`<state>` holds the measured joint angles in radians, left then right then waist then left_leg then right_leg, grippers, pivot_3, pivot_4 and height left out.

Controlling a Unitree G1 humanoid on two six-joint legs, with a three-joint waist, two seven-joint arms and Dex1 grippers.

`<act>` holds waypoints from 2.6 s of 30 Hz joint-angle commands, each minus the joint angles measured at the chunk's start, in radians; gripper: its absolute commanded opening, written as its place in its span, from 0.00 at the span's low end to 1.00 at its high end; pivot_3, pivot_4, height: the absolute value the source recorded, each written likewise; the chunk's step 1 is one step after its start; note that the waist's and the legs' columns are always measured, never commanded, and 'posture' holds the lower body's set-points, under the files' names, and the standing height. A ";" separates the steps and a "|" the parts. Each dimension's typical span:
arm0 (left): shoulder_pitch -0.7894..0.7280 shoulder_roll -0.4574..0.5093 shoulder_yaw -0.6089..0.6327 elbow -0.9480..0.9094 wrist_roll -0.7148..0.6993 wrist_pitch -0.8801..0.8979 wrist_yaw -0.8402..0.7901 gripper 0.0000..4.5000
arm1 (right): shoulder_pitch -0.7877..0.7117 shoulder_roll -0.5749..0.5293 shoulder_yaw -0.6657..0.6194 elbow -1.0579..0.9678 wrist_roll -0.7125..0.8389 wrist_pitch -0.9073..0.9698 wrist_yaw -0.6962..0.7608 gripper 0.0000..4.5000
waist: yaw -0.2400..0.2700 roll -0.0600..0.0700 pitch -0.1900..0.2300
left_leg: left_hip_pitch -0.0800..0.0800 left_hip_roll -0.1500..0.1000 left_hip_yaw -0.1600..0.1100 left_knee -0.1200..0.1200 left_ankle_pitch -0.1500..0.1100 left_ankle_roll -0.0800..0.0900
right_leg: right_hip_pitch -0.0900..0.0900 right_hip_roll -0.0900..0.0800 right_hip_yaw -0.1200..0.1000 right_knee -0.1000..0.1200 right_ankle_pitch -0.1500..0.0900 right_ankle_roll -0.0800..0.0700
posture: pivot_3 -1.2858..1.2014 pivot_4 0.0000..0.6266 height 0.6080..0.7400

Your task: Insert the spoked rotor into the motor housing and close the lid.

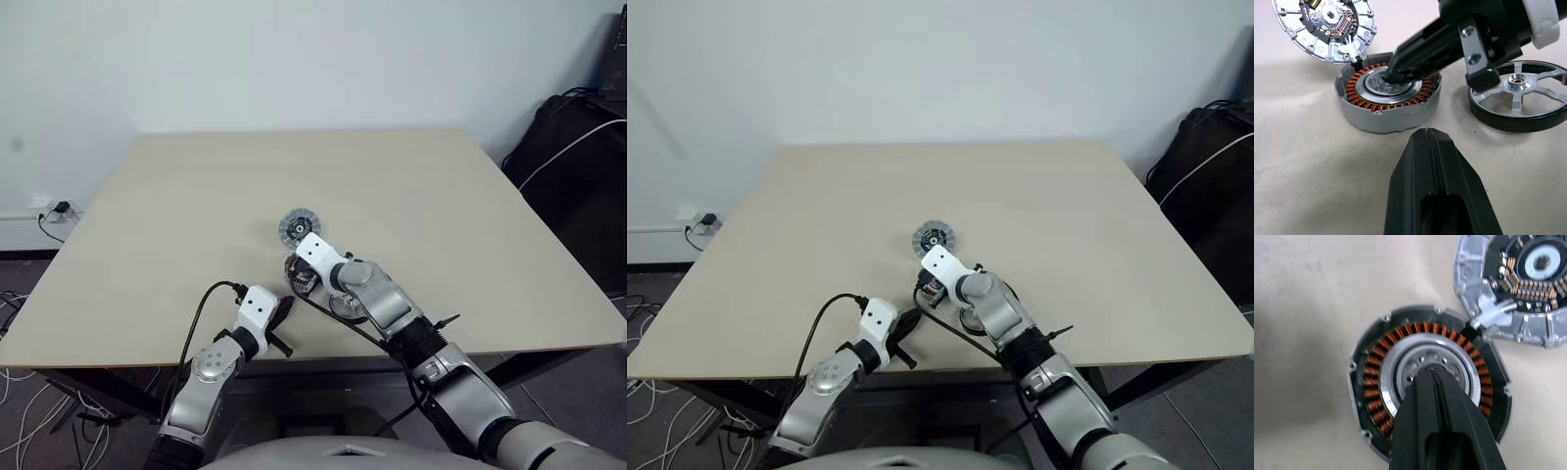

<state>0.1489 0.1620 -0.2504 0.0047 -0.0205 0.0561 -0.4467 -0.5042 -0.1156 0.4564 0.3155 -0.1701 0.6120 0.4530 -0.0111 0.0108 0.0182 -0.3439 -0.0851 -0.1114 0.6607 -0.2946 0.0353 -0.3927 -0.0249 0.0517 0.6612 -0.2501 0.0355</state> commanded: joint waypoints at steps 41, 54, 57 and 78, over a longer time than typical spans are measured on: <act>-0.008 0.009 -0.005 0.003 -0.011 -0.019 -0.033 0.00 | 0.213 -0.123 -0.238 -0.406 0.103 0.042 -0.031 0.00 | 0.004 0.000 0.002 | -0.002 0.000 -0.001 0.000 0.000 0.000 | 0.000 -0.001 0.000 -0.001 -0.001 0.000 | 0.52 0.00 1.00; -0.037 0.009 -0.014 0.008 -0.013 0.004 -0.066 0.00 | 0.154 -0.076 -0.156 -0.301 0.086 0.009 -0.045 0.00 | 0.001 -0.001 0.003 | -0.001 0.001 0.000 0.000 0.001 0.000 | 0.000 0.000 0.000 -0.001 -0.004 0.005 | 0.52 0.00 1.00; -0.031 0.010 -0.012 -0.002 -0.013 0.009 -0.061 0.00 | 0.122 -0.051 -0.133 -0.248 0.085 -0.009 -0.042 0.00 | 0.004 -0.001 0.003 | -0.001 0.001 -0.001 0.000 0.001 0.000 | 0.000 0.000 0.000 -0.002 -0.001 0.000 | 0.52 0.00 1.00; 0.006 0.004 -0.003 -0.058 -0.014 0.028 -0.025 0.00 | -0.001 0.010 -0.079 0.035 0.050 -0.104 -0.009 0.00 | 0.000 0.000 0.003 | -0.001 0.000 -0.001 -0.001 0.001 0.000 | 0.000 0.000 0.000 -0.001 -0.001 0.000 | 0.52 0.00 1.00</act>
<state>0.1614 0.1668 -0.2545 -0.0017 -0.0223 0.0855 -0.4784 -0.4677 -0.1095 0.3872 0.3544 -0.1143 0.5312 0.4409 -0.0112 0.0104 0.0212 -0.3450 -0.0848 -0.1121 0.6602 -0.2941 0.0355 -0.3930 -0.0250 0.0511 0.6599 -0.2508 0.0353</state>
